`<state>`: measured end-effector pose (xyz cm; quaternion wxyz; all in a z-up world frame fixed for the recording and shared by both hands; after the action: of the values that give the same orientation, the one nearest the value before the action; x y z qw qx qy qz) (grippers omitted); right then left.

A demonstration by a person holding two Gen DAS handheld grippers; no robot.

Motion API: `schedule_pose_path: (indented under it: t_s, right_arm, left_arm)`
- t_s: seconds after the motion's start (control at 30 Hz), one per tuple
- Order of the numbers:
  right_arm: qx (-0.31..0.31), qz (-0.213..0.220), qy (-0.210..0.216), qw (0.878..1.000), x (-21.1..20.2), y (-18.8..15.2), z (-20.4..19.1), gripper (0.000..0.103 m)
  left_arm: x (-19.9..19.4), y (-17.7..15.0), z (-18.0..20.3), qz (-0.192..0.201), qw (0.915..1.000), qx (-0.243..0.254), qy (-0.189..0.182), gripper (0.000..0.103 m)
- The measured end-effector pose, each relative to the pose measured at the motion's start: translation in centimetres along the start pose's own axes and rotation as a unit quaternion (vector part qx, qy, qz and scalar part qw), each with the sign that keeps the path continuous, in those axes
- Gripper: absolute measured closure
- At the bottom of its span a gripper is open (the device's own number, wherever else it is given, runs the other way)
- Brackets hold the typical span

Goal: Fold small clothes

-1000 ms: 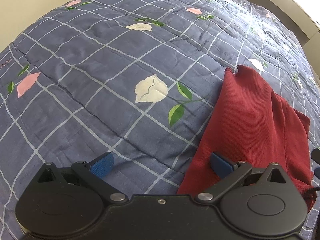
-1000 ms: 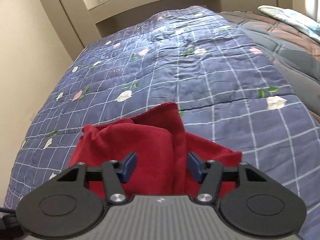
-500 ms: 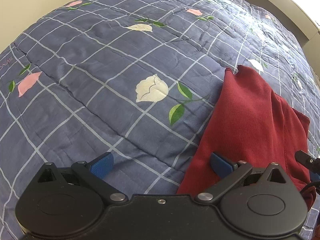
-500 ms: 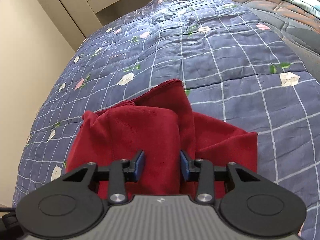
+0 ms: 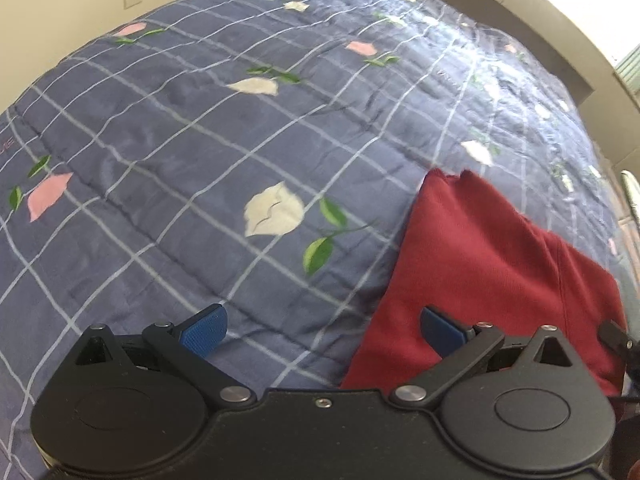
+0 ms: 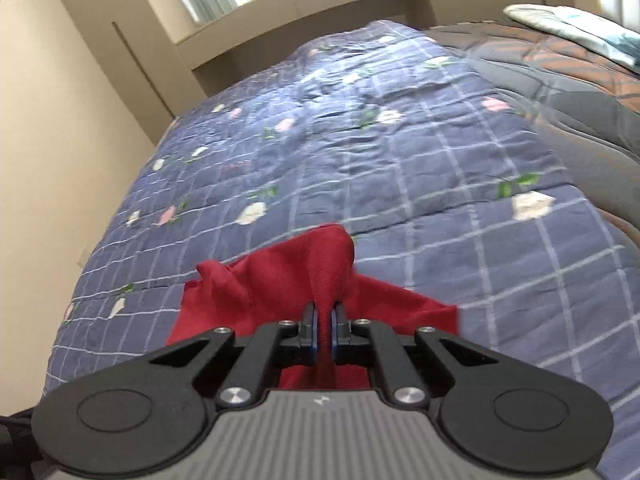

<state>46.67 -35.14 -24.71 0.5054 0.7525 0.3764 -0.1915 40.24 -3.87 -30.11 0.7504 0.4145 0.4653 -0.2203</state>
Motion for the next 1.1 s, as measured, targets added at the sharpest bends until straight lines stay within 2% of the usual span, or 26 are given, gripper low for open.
schedule_pose_path:
  t_s: [0.13,0.3,0.37,0.4,0.47,0.57,0.67,0.8,0.83,0.87,0.93,1.03,1.1]
  right_arm:
    - [0.014,-0.003,-0.031,0.999,-0.2,-0.4,2.2,0.096]
    - [0.034,-0.023,-0.033,0.999,1.0,-1.2,3.6,0.092]
    - [0.026,-0.026,-0.042,0.998,1.1,-1.3,3.3,0.075]
    - [0.023,-0.024,-0.047,0.998,0.9,-1.4,3.3,0.071]
    - [0.026,-0.021,-0.043,0.999,0.4,-1.7,3.2,0.047]
    - [0.032,-0.026,-0.038,0.998,-0.7,-2.3,3.5,0.032]
    - [0.041,-0.041,-0.029,0.998,-2.0,-3.4,3.7,0.024]
    - [0.051,-0.072,-0.005,0.996,-3.7,-5.5,3.3,0.022]
    - [0.051,-0.082,0.004,0.995,-4.0,-6.1,3.1,0.026]
    - [0.050,-0.091,0.016,0.995,-4.2,-6.7,2.7,0.035]
    - [0.047,-0.113,0.047,0.991,-4.2,-7.9,1.7,0.046]
    - [0.034,-0.135,0.072,0.988,-3.6,-9.0,0.3,0.050]
    - [0.027,-0.141,0.077,0.987,-2.9,-9.3,-0.4,0.063]
  left_arm:
    - [0.5,-0.3,1.4,-0.016,0.9995,0.024,-0.010,0.001]
    - [1.4,-1.4,2.7,-0.031,0.9982,0.049,-0.014,0.001]
    - [1.6,-1.7,2.7,-0.034,0.9982,0.049,-0.008,0.001]
    - [1.7,-1.7,2.6,-0.036,0.9983,0.046,-0.007,0.001]
    - [1.8,-1.6,2.3,-0.038,0.9984,0.042,-0.006,0.001]
    - [1.8,-1.5,2.1,-0.040,0.9983,0.042,-0.006,0.001]
    - [1.8,-1.5,2.0,-0.041,0.9982,0.043,-0.004,0.001]
    - [1.9,-1.5,1.9,-0.044,0.9983,0.038,-0.004,0.001]
    - [2.0,-1.5,1.9,-0.045,0.9983,0.037,-0.004,0.001]
    - [2.0,-1.6,1.9,-0.045,0.9983,0.036,-0.004,0.001]
    - [2.0,-1.6,1.8,-0.046,0.9983,0.035,-0.004,0.001]
    - [2.1,-1.6,1.9,-0.046,0.9982,0.037,-0.004,0.001]
    - [2.1,-1.6,1.8,-0.046,0.9982,0.039,-0.005,0.001]
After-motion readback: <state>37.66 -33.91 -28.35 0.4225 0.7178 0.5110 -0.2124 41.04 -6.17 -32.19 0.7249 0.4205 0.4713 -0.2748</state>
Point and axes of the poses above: each gripper's, at about its wrist camera, not at the fingertips, and x roughly the way its jaws point, z to its right, y to its top, the point moved 3 cm from there along x, roughly the way its jaws point, and after that the axes turned 4 degrees about y, right-handed, at the moved point
